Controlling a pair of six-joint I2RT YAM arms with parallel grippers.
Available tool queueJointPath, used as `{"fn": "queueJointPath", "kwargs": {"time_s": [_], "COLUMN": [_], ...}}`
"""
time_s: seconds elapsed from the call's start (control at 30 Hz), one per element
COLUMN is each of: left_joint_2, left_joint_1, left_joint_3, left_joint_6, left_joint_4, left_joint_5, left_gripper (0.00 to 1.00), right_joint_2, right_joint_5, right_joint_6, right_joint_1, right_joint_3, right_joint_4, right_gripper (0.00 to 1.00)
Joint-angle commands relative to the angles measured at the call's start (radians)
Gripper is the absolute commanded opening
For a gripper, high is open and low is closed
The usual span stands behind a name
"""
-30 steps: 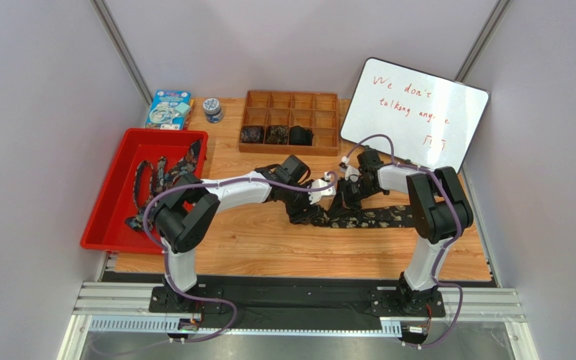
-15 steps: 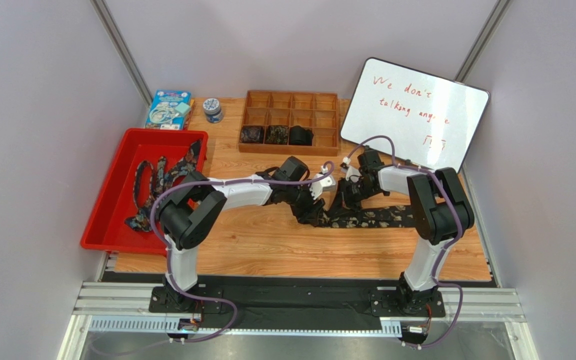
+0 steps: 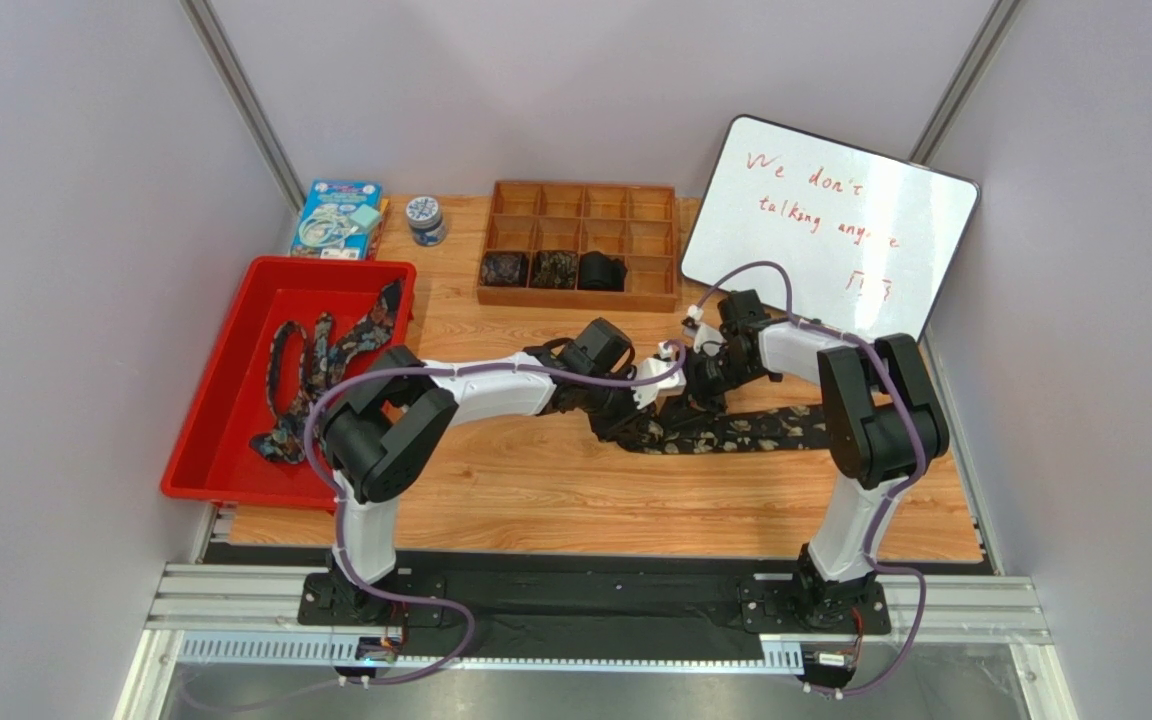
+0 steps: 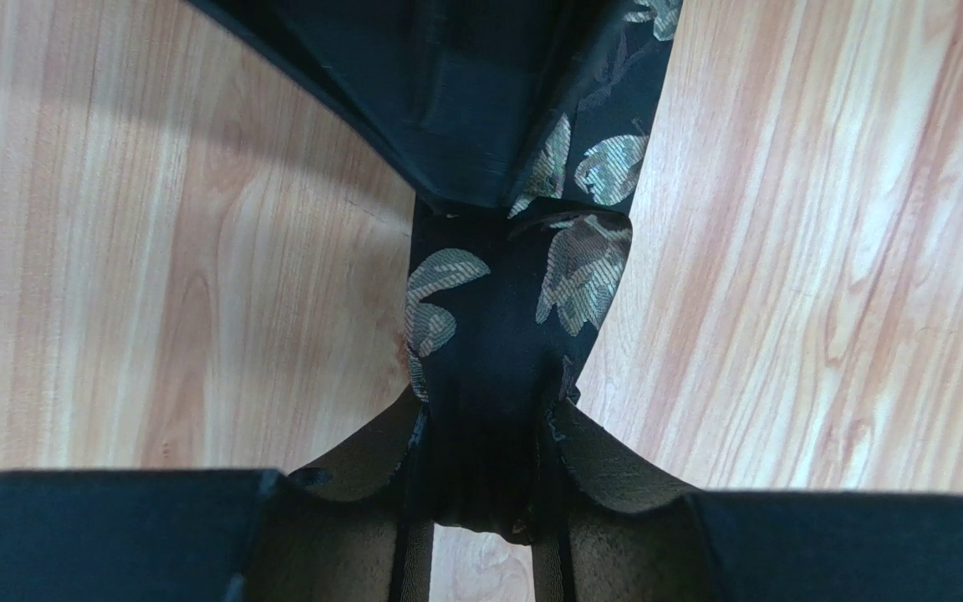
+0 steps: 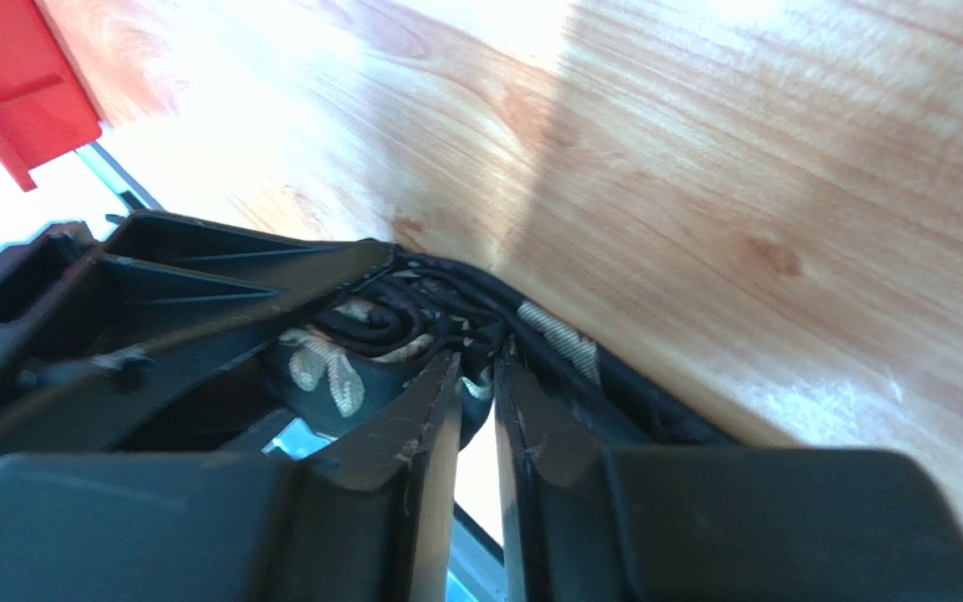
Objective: Roll the ties
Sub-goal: Roll the tie at the center of the board.
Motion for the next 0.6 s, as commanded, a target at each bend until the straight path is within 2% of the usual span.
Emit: {"fn": "queueJointPath", "kwargs": {"time_s": [0.0, 0.13, 0.3, 0.43, 0.57], "left_joint_2": [-0.005, 0.009, 0.035, 0.041, 0.043], "left_joint_1": [-0.030, -0.045, -0.055, -0.056, -0.056], "left_joint_3": [0.011, 0.031, 0.054, 0.063, 0.065], "left_joint_6": [0.125, 0.126, 0.132, 0.137, 0.139], "left_joint_4": [-0.150, -0.178, -0.207, -0.213, -0.213], "left_joint_5": [-0.136, -0.179, -0.202, -0.207, -0.204], "left_gripper": [0.10, 0.09, 0.09, 0.10, 0.12], "right_joint_2": [-0.038, -0.057, -0.095, -0.098, -0.068], "right_joint_5": [-0.034, -0.054, -0.151, -0.169, -0.171], "right_joint_6": [-0.065, -0.102, -0.083, -0.038, 0.003], "right_joint_1": [-0.040, -0.081, -0.092, -0.064, -0.031], "right_joint_3": [0.073, 0.084, 0.073, 0.061, 0.035], "right_joint_4": [-0.146, -0.226, -0.248, -0.211, -0.110], "right_gripper": [0.31, 0.45, 0.54, 0.54, 0.49]}}
